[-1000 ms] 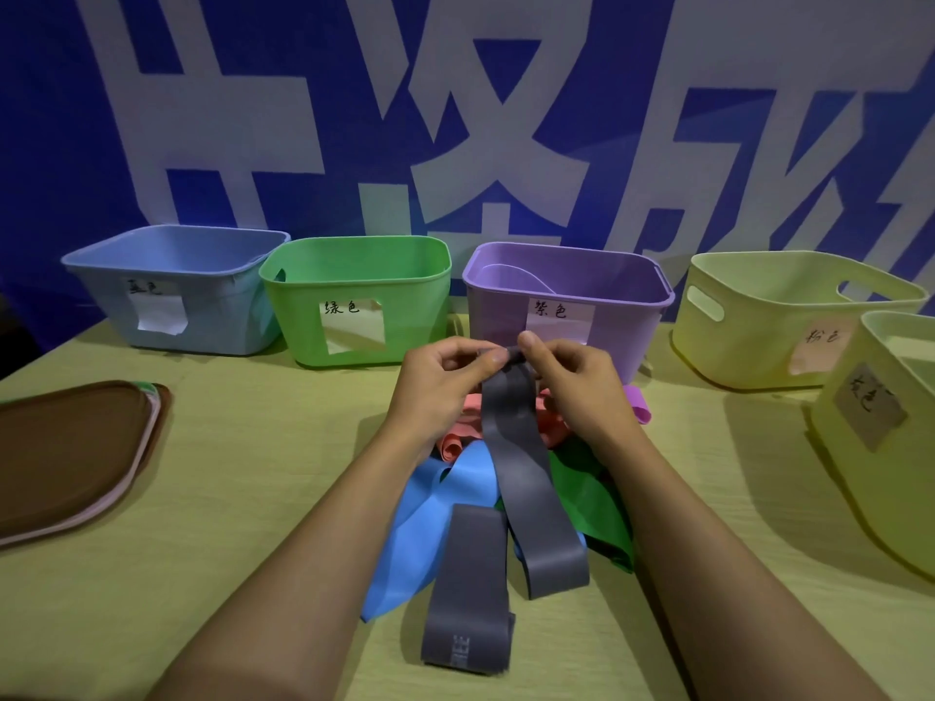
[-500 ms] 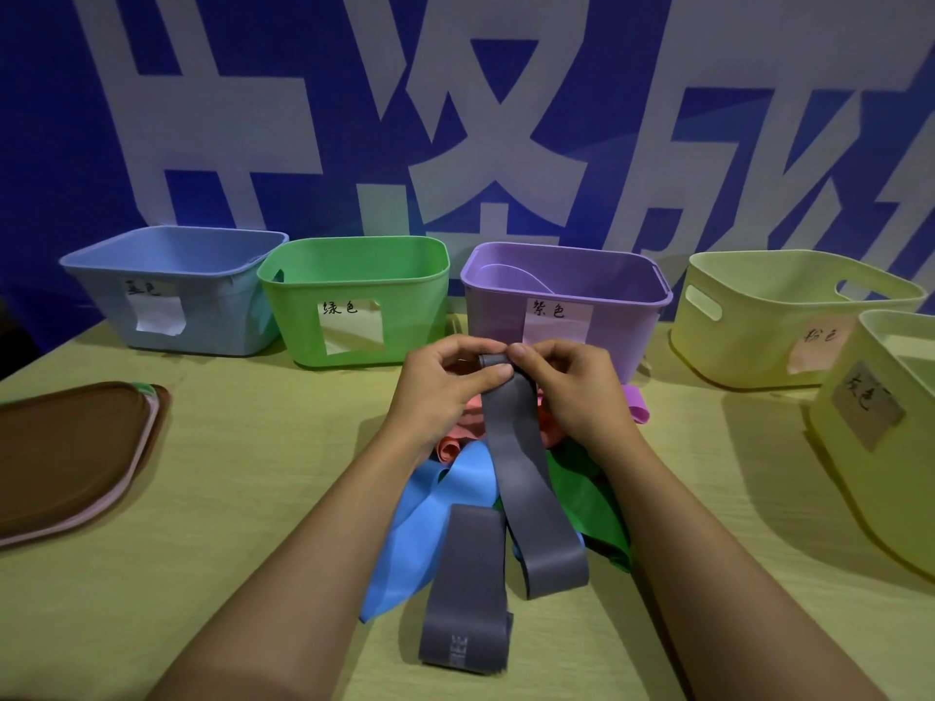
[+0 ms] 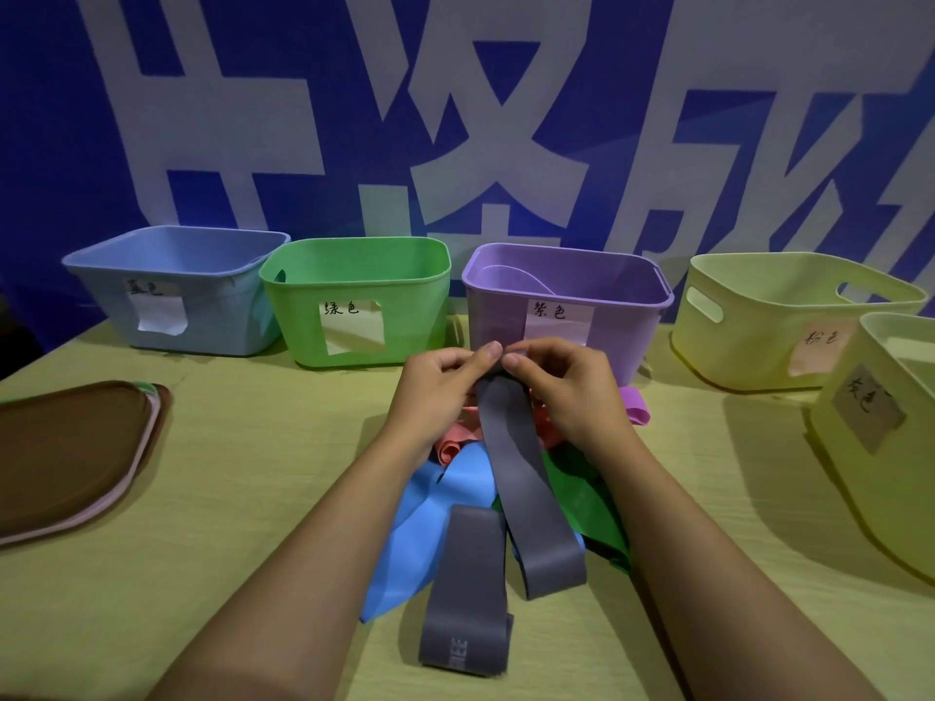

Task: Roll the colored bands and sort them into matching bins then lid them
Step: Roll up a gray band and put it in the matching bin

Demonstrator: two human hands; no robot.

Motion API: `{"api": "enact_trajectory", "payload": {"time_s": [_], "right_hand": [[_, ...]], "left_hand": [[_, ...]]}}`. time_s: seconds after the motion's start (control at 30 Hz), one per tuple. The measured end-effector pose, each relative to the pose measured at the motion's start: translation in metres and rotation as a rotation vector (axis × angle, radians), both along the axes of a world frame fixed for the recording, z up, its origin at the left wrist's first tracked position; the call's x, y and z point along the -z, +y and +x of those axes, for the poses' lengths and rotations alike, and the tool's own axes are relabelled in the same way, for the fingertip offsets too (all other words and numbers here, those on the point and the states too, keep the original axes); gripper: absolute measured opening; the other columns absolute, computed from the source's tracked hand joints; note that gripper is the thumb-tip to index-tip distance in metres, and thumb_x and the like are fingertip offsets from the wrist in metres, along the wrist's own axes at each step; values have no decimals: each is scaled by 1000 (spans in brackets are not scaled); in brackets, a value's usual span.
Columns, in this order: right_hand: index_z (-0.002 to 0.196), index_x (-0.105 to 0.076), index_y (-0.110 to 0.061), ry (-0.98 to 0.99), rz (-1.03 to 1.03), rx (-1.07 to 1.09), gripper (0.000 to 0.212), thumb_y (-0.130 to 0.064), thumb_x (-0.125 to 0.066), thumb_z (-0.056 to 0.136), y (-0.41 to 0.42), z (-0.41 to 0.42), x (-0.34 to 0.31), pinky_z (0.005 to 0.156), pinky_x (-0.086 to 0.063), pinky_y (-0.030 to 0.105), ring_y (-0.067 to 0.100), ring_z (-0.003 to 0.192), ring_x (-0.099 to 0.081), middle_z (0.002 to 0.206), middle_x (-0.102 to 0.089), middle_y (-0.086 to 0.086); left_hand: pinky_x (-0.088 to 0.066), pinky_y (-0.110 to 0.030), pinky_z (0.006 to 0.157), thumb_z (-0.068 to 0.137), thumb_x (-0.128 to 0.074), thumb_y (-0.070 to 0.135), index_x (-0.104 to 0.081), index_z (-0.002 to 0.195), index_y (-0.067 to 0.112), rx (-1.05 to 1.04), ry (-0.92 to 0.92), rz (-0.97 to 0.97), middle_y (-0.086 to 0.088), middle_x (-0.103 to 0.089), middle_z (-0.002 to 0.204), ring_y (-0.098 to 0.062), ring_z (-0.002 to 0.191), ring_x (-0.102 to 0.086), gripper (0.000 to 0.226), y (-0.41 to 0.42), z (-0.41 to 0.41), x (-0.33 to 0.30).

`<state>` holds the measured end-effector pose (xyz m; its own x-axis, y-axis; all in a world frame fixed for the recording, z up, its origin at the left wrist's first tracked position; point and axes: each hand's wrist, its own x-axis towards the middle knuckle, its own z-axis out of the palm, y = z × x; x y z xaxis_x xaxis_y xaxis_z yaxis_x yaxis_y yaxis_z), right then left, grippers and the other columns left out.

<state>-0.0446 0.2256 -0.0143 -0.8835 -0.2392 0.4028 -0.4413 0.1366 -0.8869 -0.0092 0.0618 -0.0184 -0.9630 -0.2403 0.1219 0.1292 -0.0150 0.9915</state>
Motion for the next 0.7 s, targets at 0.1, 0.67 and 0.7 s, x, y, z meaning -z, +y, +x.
{"api": "enact_trajectory", "payload": {"time_s": [0.1,0.67,0.7], "right_hand": [[101,-76,-14,-30,6,-13,10,-21,-75,94,1,0,-1,70,-52,19,3,77,-70,87,-78,0],[69,-72,-13,-120,74,85,51,-57,-63,93,1,12,-9,50,-48,30,15,53,-57,64,-65,13],[68,-71,-16,-104,81,86,47,-55,-64,94,2,10,-8,50,-47,29,13,53,-56,62,-64,9]], "left_hand": [[-57,-32,74,92,-76,32,-80,93,7,6,16,2,-12,-79,88,-16,77,-71,25,0,0,0],[-57,-22,77,84,-79,1,-79,93,13,67,144,44,-2,-79,86,-11,84,-74,15,3,4,-6],[-57,-21,76,84,-79,1,-79,93,14,64,143,38,-1,-79,85,-10,83,-74,16,3,4,-6]]}}
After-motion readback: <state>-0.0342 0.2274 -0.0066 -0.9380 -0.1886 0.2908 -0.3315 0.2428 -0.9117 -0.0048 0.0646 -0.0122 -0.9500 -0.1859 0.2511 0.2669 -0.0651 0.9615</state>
